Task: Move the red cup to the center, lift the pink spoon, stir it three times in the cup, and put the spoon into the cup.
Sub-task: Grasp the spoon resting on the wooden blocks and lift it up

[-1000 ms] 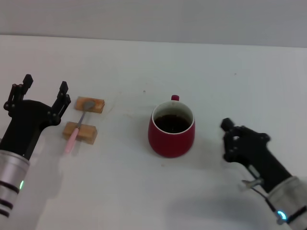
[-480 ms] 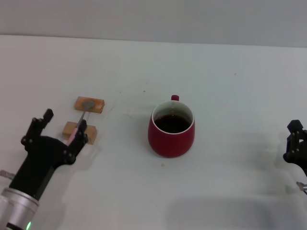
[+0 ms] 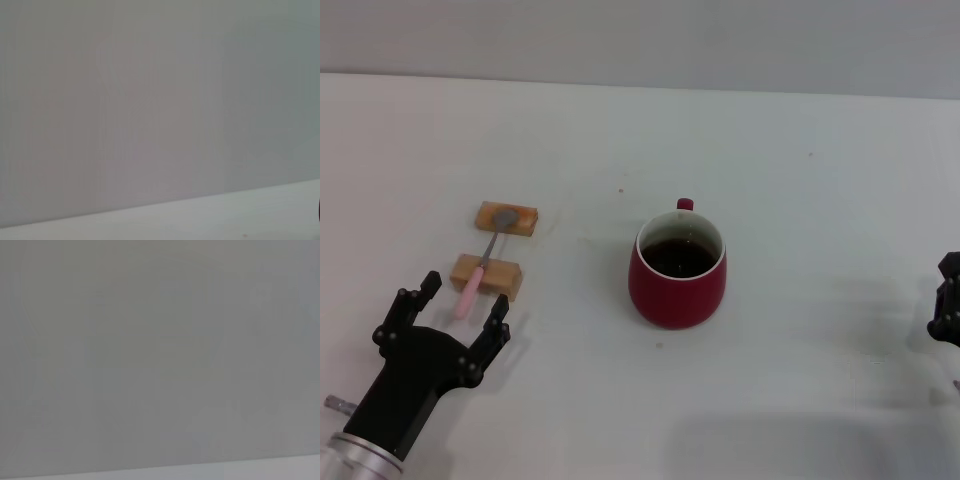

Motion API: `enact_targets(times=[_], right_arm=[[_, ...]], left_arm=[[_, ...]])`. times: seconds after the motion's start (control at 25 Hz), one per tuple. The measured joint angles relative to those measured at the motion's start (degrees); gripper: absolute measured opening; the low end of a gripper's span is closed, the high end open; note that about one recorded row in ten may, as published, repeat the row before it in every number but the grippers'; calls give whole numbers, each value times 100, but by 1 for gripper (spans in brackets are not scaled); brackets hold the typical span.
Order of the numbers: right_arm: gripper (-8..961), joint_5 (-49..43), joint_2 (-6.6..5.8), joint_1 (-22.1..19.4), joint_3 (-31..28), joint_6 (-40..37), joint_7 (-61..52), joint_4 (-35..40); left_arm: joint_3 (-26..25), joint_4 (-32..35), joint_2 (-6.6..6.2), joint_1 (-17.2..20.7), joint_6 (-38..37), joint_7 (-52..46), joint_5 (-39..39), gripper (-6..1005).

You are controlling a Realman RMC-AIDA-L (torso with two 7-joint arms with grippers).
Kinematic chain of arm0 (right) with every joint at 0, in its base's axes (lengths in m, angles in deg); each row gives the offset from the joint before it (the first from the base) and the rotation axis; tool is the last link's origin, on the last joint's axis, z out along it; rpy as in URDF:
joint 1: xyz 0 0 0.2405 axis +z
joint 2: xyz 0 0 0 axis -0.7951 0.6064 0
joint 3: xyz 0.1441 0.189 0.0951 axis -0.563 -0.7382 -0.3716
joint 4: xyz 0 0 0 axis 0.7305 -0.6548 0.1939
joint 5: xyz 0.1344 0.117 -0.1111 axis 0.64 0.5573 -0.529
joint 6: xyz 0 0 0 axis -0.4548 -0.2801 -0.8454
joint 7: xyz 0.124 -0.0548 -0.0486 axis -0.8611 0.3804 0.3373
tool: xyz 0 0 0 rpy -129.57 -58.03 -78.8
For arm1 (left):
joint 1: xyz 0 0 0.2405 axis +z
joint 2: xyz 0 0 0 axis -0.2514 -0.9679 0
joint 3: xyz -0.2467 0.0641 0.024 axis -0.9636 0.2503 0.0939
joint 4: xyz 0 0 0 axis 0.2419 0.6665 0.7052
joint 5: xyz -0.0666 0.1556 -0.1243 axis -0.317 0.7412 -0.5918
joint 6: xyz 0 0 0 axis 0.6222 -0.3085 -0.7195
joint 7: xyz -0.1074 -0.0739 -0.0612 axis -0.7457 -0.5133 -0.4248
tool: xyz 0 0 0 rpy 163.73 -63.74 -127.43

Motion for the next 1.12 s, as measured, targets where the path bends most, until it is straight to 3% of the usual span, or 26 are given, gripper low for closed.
enact_targets(times=[0.48,1.12], right_arm=[[-1,0,2,8,-27,-7,-8,-16],[0,-22,5,1,-21,-6,-36,-8]], left_arm=[[-33,54,4,-195,470,-8,-5,780],[-50,57,10,-182,576,-9,-121,753]])
